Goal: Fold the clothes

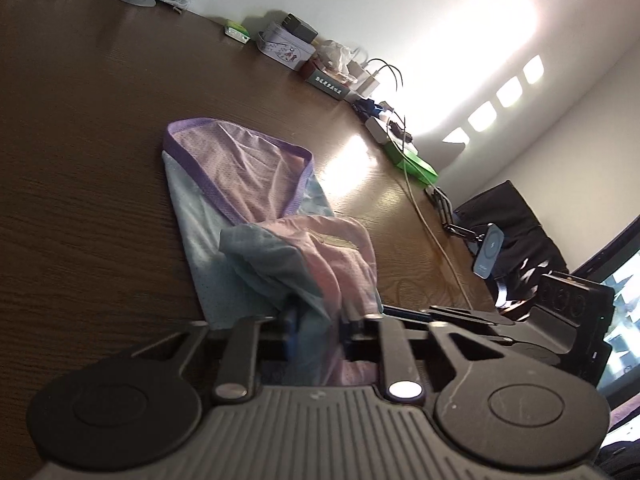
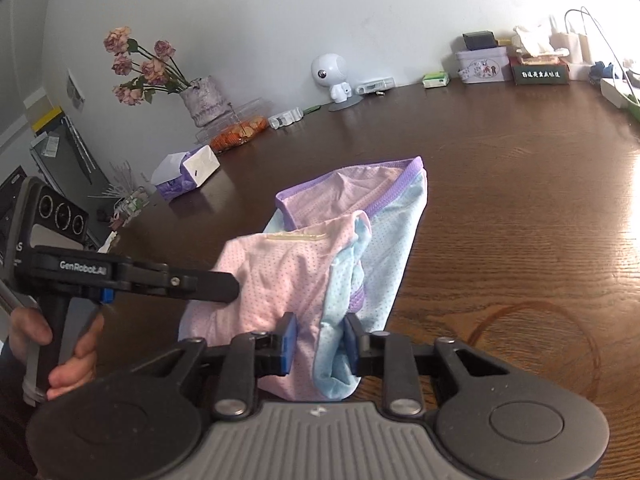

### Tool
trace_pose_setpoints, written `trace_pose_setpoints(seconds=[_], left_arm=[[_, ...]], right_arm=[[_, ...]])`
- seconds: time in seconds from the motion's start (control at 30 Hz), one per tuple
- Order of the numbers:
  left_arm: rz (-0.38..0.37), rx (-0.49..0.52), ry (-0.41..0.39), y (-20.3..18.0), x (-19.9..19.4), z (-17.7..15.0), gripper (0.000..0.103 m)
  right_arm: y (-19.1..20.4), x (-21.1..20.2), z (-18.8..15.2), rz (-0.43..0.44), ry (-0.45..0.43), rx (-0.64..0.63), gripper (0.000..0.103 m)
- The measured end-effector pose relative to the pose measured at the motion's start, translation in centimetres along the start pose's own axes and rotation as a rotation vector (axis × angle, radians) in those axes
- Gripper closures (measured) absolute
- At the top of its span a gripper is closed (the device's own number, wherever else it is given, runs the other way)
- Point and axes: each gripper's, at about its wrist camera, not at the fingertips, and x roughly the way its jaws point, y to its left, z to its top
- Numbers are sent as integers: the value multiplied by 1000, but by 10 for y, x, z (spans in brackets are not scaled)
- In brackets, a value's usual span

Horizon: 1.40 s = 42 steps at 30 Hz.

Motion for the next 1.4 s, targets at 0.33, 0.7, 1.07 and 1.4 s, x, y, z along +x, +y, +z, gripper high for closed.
trace_pose_setpoints(seconds=[0.33, 0.7, 1.07, 1.4], left_arm=[[34, -94, -31, 22, -9, -8, 57], [77, -82, -55, 13, -15, 2, 40], [131, -90, -38, 14, 0, 3, 64], [271, -13, -124, 5, -30, 48, 38]], right_arm=[[-2, -16, -10, 10, -29, 112, 92], [6, -26, 8, -4, -96, 38, 67], [-3, 12, 24, -73, -50, 69, 90], [-2, -9, 53, -88, -86, 8, 60]])
